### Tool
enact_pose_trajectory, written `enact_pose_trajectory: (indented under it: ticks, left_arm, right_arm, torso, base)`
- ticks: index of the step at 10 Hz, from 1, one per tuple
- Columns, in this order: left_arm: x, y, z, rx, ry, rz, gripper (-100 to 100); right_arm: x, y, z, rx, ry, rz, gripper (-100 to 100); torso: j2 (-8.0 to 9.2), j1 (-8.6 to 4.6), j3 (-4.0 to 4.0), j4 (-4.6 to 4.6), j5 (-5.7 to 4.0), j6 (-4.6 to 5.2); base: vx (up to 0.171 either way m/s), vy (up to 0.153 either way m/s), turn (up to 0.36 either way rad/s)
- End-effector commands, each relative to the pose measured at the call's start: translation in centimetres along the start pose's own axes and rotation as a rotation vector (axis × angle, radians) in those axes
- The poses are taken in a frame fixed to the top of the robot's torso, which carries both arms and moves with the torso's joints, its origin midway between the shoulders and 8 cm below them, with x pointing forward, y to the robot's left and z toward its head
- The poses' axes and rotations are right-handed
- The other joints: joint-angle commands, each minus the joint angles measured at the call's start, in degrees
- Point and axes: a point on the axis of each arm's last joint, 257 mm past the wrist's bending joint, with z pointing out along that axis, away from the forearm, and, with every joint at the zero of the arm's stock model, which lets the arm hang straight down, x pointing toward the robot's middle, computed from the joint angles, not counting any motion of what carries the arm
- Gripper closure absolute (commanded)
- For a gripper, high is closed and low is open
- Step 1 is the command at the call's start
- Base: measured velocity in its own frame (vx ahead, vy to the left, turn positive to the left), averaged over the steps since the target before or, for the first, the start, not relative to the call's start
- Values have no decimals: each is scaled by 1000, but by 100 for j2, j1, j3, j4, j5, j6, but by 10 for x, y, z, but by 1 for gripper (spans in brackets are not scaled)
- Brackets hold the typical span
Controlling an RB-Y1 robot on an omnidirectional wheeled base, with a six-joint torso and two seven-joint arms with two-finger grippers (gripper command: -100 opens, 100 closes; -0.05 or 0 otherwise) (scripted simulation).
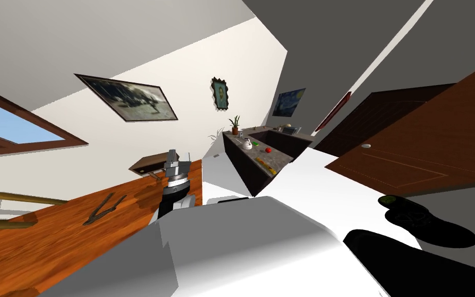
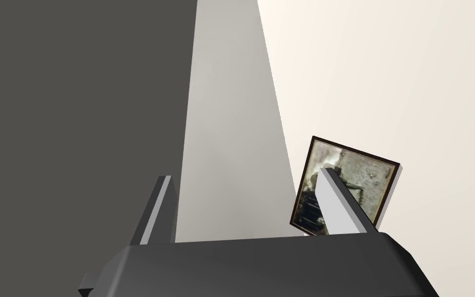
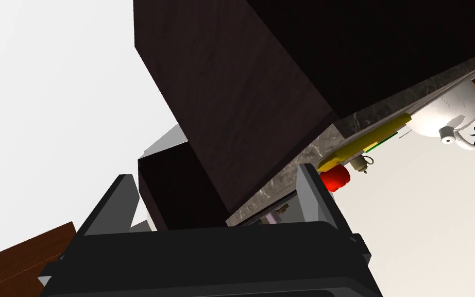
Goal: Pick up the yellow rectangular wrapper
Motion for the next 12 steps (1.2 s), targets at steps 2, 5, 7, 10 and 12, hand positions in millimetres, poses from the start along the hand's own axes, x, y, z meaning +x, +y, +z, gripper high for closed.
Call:
enact_pose_trajectory:
  ticks: [2,5,7,10,12]
  left_arm:
    - [0,0,0,0,0,0,0]
    - [0,0,0,0,0,0,0]
    - [0,0,0,0,0,0,0]
    - [0,0,0,0,0,0,0]
    - [0,0,0,0,0,0,0]
  right_arm:
    - [5,-53,-32,132,77,-84,-100]
    - [10,-99,-71,246,160,-168,-100]
    - [10,-118,-90,292,202,-213,-100]
    - [3,-144,-114,344,278,-315,-100]
    - [-7,-163,-131,370,345,-416,-100]
  torso:
    - [-3,7,-2,-1,2,-1]
    - [-18,6,-10,-4,3,-2]
    - [-27,-2,-16,-7,0,0]
    - [-34,-6,-20,-8,-2,-1]
    - [-46,-6,-26,-10,-2,-5]
  base:
    - [36,100,132]
    - [75,77,129]
    - [67,52,101]
    - [103,50,147]
    - [169,50,233]
